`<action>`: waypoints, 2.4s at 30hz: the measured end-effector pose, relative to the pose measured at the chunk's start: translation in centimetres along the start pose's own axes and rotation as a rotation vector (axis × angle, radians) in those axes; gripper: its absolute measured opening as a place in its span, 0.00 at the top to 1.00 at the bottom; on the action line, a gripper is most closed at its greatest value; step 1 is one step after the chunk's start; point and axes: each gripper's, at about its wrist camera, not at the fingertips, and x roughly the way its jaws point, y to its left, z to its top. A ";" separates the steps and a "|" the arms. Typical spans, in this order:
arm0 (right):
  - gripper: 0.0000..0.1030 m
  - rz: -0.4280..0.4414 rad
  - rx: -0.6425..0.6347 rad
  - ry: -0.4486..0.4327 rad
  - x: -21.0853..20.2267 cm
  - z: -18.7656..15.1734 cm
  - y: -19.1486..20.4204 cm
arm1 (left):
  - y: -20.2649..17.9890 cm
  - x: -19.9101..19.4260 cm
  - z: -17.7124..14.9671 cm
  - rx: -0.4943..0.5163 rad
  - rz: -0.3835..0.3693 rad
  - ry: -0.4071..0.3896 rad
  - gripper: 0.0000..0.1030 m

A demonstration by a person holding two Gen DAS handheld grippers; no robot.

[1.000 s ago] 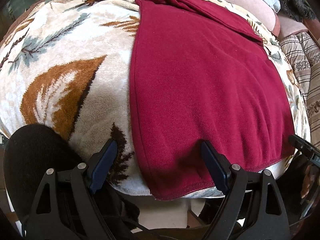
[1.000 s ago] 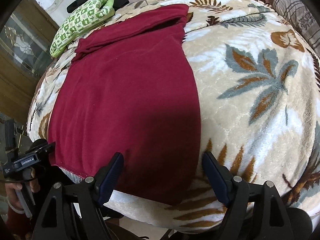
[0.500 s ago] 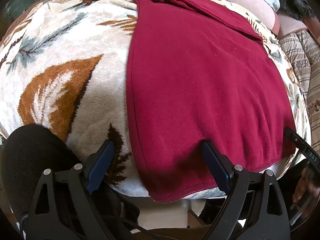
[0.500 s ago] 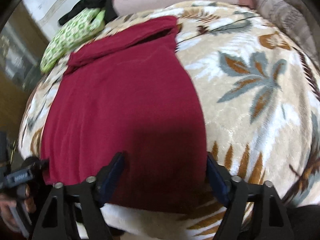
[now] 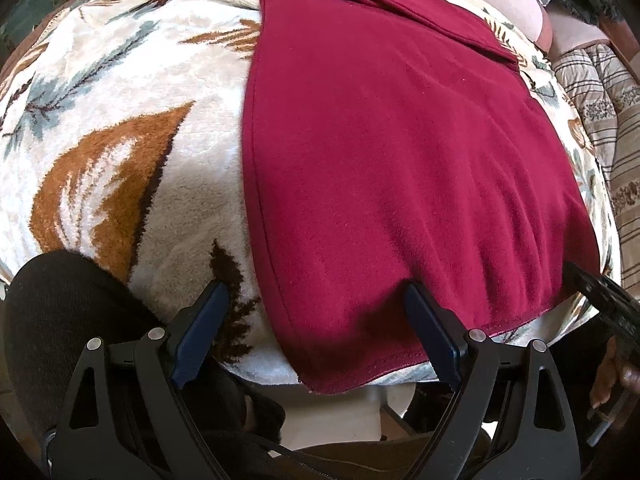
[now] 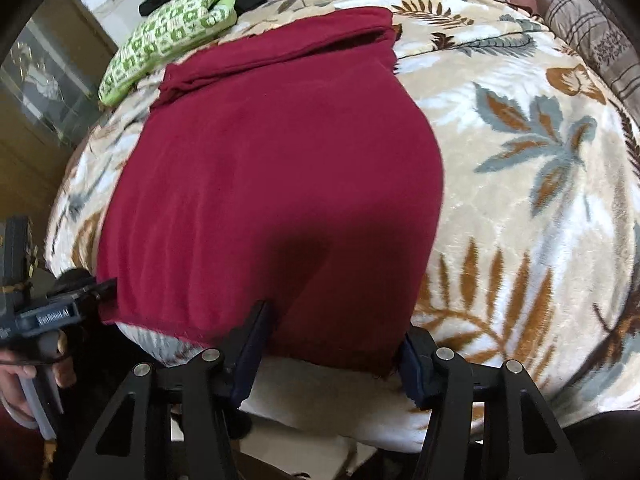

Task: Fold small clothes

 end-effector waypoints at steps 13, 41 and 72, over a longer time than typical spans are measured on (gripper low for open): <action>0.85 0.262 0.027 -0.083 -2.6 3.3 0.4 | 0.7 -2.8 0.6 -0.003 -0.088 -0.076 0.92; 0.86 0.350 0.051 -0.226 3.0 30.8 0.2 | 2.4 -4.7 22.0 -0.050 -0.139 -0.262 0.89; 0.55 0.544 -0.056 0.074 11.7 26.4 7.8 | 4.4 -0.3 22.3 -0.080 -0.045 -0.253 0.53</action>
